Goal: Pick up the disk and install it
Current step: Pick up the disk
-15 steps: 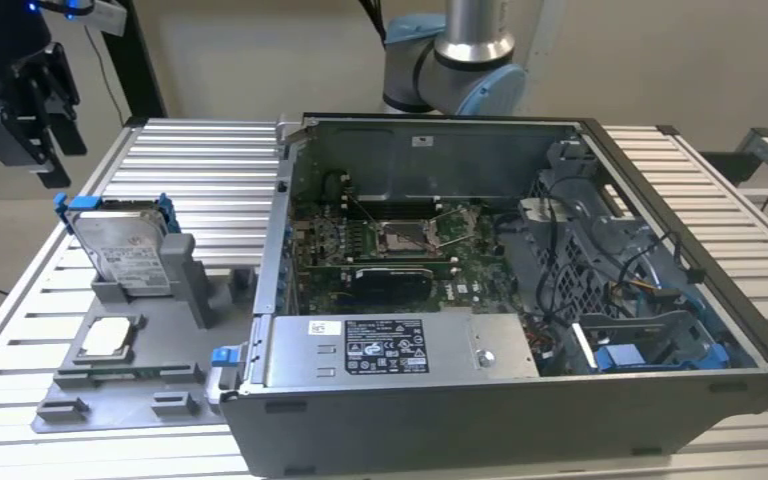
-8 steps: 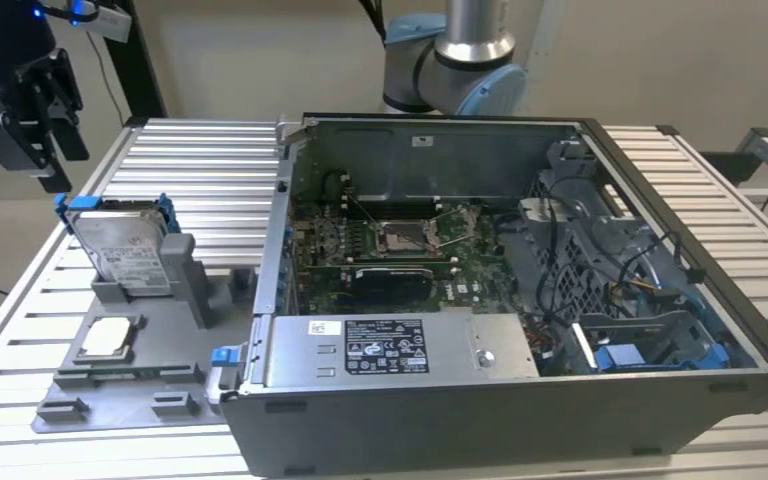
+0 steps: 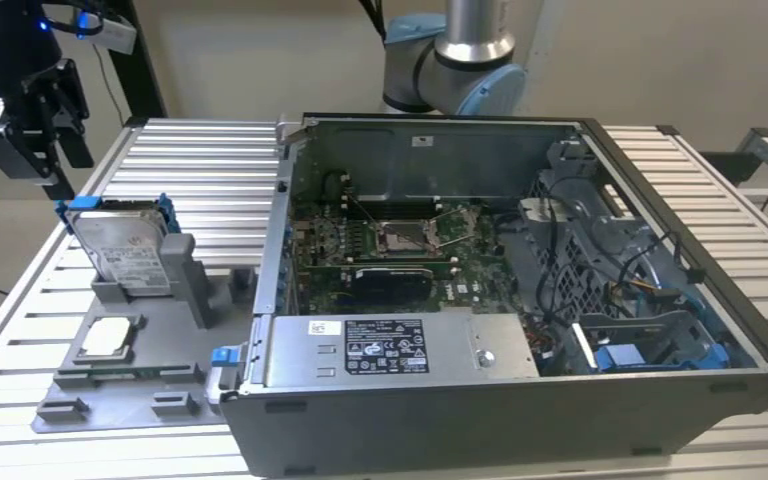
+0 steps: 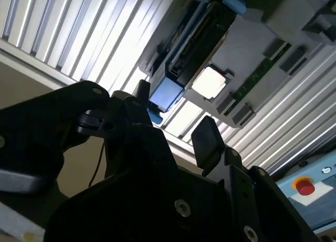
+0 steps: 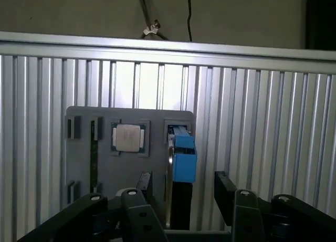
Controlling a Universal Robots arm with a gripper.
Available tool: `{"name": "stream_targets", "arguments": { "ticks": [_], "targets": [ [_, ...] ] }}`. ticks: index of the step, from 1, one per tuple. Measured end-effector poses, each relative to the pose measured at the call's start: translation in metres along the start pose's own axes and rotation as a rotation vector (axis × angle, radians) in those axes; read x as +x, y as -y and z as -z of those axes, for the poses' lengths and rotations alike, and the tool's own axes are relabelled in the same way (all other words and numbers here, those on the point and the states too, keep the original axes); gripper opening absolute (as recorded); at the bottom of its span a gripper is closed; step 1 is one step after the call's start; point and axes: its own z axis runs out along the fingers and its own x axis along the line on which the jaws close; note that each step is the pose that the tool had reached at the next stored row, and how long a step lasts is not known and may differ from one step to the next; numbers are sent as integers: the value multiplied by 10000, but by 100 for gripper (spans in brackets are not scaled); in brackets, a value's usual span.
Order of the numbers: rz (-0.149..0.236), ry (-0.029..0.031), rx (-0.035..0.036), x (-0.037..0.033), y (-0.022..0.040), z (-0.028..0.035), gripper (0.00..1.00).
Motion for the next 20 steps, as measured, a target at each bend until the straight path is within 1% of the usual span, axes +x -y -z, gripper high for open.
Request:
{"name": "stream_targets", "arguments": {
  "ticks": [2, 5, 11, 20],
  "targets": [
    [-23, -24, -1, 1, 5, -24, 100],
    [-37, -41, 0, 1, 10, -71, 100],
    [-169, -48, 0, 3, 13, -170, 100],
    [-222, -48, 1, 3, 19, -326, 100]
  ]
}}
